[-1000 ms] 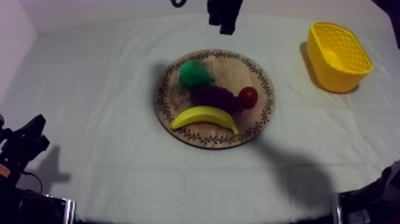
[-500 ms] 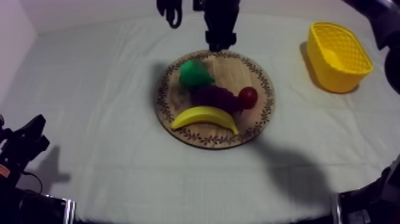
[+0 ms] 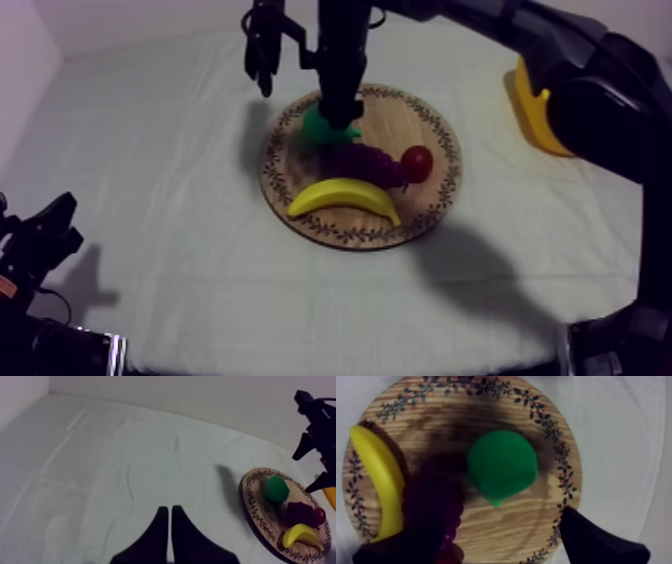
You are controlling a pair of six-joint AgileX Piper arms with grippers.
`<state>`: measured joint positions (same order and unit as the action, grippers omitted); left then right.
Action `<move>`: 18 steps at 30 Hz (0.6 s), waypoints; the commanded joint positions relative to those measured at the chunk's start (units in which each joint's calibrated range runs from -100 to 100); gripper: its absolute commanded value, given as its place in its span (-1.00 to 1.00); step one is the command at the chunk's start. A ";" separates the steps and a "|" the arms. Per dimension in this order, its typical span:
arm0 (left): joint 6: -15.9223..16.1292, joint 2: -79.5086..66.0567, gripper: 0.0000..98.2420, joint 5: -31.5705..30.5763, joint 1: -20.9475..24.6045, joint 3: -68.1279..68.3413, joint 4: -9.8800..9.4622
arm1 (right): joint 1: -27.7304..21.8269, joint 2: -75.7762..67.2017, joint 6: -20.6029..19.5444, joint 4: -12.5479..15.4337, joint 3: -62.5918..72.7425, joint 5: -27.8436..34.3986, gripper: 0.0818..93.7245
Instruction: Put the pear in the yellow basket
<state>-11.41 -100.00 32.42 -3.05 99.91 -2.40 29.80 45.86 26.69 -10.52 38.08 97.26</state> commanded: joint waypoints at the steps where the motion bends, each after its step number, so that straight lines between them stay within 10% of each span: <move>1: 0.01 0.00 -1.00 0.00 -0.02 -0.02 -0.02 | -0.01 4.10 -0.07 -0.10 3.78 0.24 0.61; 12: 0.01 0.00 -1.00 0.00 -0.02 -0.02 -0.02 | -0.41 14.81 -0.22 -0.74 13.88 0.26 0.59; 18: 0.01 0.00 -1.00 0.00 -0.02 -0.02 -0.02 | -0.29 17.09 -0.52 -0.37 13.74 -0.12 0.27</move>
<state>-11.41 -100.00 32.42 -3.05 99.91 -2.40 29.44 63.01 26.30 -11.17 52.05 97.30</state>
